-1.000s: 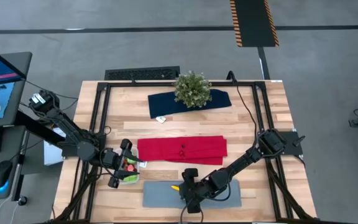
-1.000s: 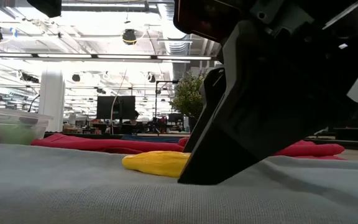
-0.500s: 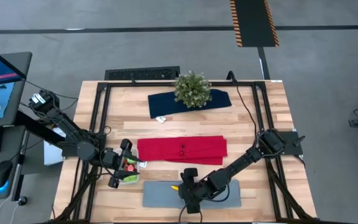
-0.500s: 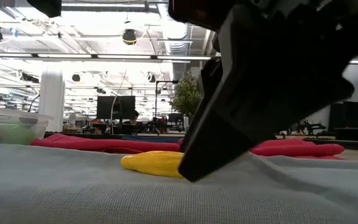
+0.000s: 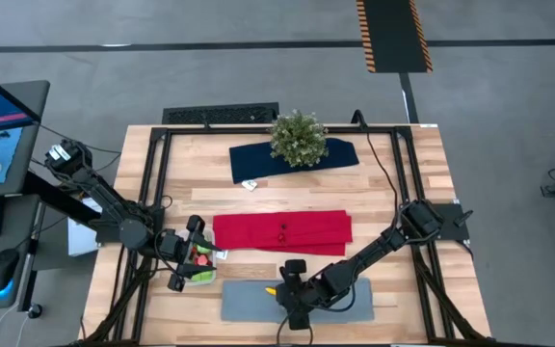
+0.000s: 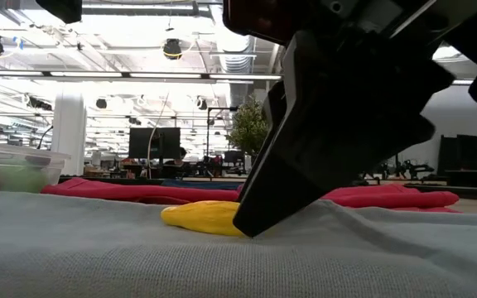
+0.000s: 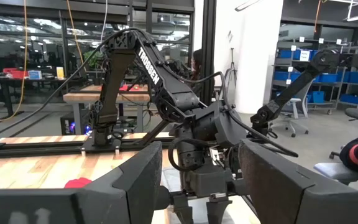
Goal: Pick and placing Produce into tupperware
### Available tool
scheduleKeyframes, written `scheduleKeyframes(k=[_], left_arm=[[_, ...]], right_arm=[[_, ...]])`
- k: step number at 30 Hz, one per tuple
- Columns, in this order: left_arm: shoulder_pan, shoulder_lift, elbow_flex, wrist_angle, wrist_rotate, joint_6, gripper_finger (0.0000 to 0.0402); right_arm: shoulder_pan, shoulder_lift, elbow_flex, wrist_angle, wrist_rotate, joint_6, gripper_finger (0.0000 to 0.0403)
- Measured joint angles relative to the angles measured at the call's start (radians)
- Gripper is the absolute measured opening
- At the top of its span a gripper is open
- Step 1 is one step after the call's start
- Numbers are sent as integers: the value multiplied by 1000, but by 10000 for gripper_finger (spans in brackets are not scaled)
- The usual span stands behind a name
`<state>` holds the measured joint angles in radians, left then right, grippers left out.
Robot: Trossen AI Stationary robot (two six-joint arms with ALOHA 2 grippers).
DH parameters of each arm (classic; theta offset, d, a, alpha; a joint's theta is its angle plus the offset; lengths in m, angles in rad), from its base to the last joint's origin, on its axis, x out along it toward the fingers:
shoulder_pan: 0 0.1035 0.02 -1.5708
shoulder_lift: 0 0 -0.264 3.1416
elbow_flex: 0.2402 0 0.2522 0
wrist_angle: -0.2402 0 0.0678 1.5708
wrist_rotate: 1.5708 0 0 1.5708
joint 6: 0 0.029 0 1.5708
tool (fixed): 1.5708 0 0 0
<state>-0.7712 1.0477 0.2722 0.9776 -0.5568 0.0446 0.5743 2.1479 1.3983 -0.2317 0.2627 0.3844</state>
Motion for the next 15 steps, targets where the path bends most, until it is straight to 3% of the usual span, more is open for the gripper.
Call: scheduleKeyframes(k=[8, 15], left_arm=[[0, 0, 0, 0, 0, 0, 203], [0, 0, 0, 0, 0, 0, 203]], right_arm=[[1, 0, 0, 0, 0, -8, 49], [1, 0, 1, 0, 2, -18, 31]])
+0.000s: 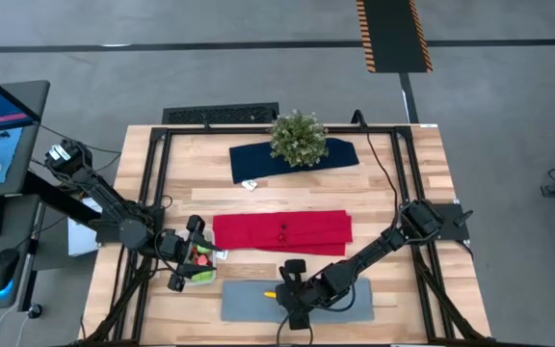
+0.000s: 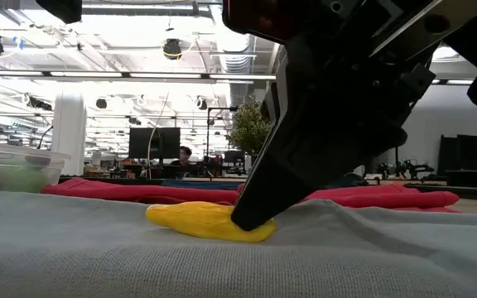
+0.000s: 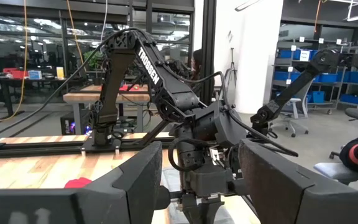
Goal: Pick and placing Produce into tupperware
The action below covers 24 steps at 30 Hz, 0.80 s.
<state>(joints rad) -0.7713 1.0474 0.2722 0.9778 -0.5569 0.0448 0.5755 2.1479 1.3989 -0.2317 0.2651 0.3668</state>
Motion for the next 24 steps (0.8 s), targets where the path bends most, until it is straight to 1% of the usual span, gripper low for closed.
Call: scheduleKeyframes(k=[4, 9, 13, 17, 24], left_arm=[[0, 0, 0, 0, 0, 0, 203], [0, 0, 0, 0, 0, 0, 203], [0, 0, 0, 0, 0, 0, 203], [0, 0, 0, 0, -2, 0, 203], [0, 0, 0, 0, -6, 0, 203]], right_arm=[[0, 0, 16, -9, 5, -15, 40], [1, -1, 74, -106, 58, -36, 32], [2, -3, 106, -179, 115, -45, 29], [3, -3, 147, -225, 185, -69, 35], [-2, -3, 229, -242, 281, -177, 29]])
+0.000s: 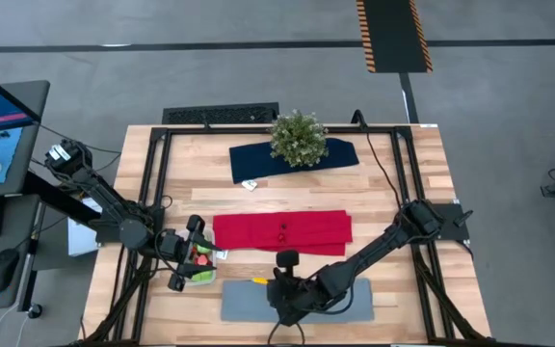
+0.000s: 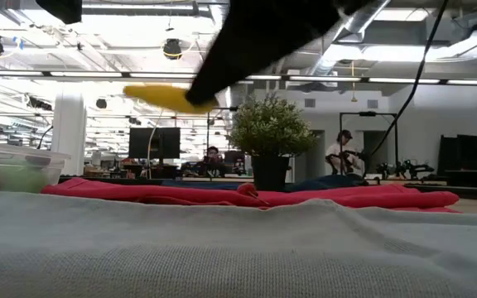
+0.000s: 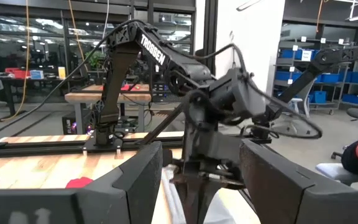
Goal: Pick and placing Produce into tupperware
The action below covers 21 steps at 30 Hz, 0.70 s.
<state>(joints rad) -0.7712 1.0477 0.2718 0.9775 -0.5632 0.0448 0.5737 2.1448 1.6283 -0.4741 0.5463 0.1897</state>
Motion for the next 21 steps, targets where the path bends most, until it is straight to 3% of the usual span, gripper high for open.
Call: scheduleKeyframes(k=[10, 21], left_arm=[[1, 2, 0, -53, -54, -1, 203], [1, 2, 0, -106, -89, -37, 203]], right_arm=[[-20, 0, 114, -1, 161, -143, 33], [-34, -1, 168, 29, 253, -224, 31]])
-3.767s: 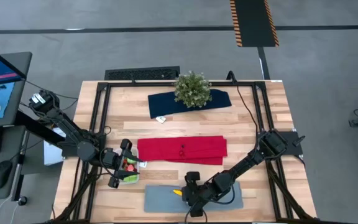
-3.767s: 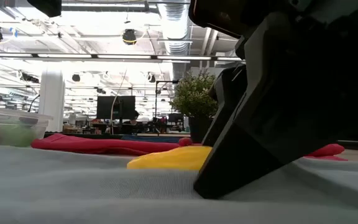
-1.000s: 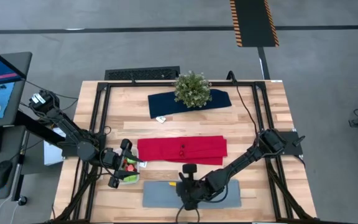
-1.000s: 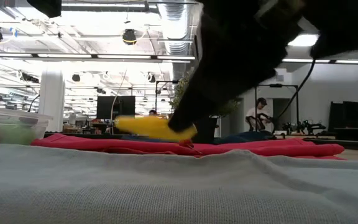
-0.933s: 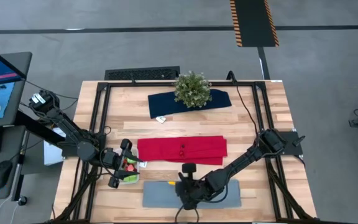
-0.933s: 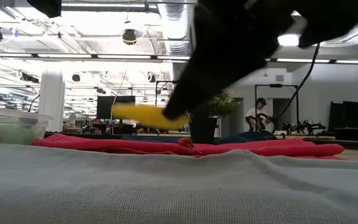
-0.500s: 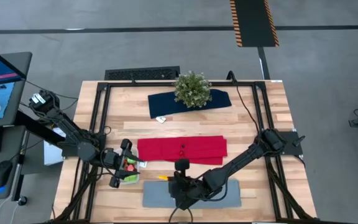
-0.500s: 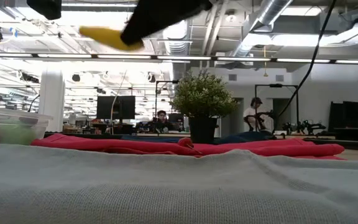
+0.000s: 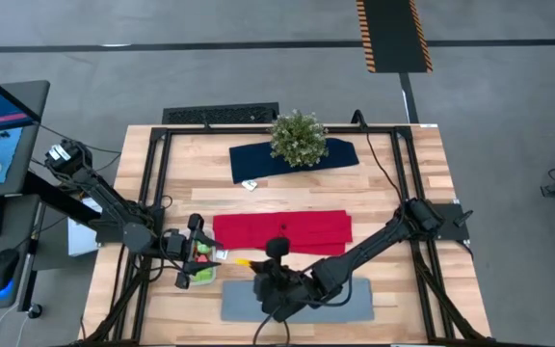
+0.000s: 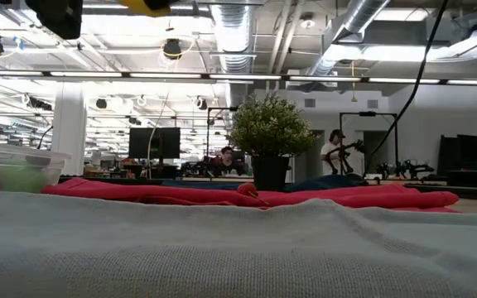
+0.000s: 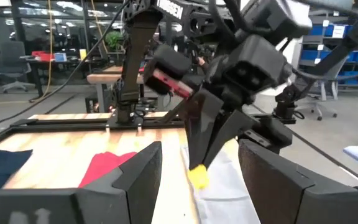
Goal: Pick and placing Produce into tupperware
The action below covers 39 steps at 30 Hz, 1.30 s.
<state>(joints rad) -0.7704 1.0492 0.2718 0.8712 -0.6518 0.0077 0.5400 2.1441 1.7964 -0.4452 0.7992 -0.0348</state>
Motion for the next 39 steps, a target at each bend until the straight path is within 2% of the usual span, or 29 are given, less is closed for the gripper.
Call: scheduleKeyframes(k=[9, 23, 39], left_arm=[[0, 0, 0, -7, 0, -3, 203], [0, 0, 0, -8, -36, -29, 202], [0, 0, 0, -19, -15, -39, 111]], right_arm=[[-21, 0, 57, 16, 2, -73, 31], [-50, 0, 66, 87, -72, -126, 30], [-65, 0, 66, 92, -69, -143, 24]])
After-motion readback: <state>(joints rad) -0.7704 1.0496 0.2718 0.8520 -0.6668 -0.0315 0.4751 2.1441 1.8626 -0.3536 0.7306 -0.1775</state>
